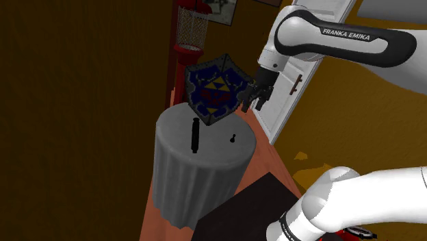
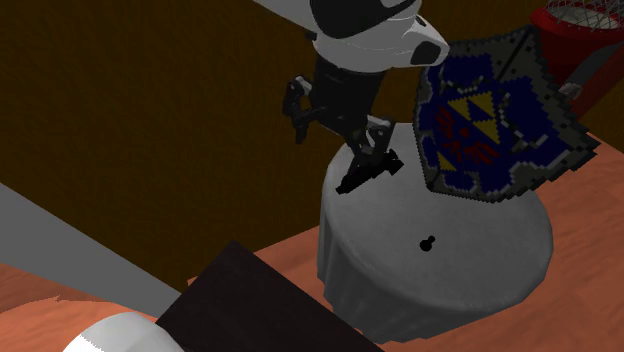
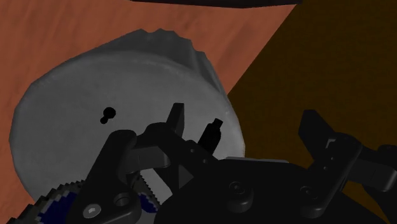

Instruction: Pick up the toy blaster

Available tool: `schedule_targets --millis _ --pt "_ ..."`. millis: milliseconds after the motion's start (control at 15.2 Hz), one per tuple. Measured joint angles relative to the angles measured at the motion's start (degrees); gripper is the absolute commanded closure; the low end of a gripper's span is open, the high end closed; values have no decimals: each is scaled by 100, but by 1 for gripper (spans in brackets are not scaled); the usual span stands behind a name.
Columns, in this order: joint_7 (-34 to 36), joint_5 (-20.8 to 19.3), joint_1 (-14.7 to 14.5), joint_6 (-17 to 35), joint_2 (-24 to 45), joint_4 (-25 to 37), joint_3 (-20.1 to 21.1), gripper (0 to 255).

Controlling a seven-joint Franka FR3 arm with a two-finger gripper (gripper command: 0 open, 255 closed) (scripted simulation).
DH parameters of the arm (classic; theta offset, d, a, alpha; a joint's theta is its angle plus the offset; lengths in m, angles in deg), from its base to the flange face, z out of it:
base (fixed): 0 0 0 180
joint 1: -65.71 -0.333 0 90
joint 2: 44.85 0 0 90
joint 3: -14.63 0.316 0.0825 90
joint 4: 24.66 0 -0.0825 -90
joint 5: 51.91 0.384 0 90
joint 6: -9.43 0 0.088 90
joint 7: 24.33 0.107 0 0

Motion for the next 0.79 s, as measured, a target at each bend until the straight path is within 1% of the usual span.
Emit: schedule_targets --millis 396,792 --pt "-155 16 13 1057 1135 119 -40 0" --pt "-225 74 -3 1805 2337 630 -41 0"
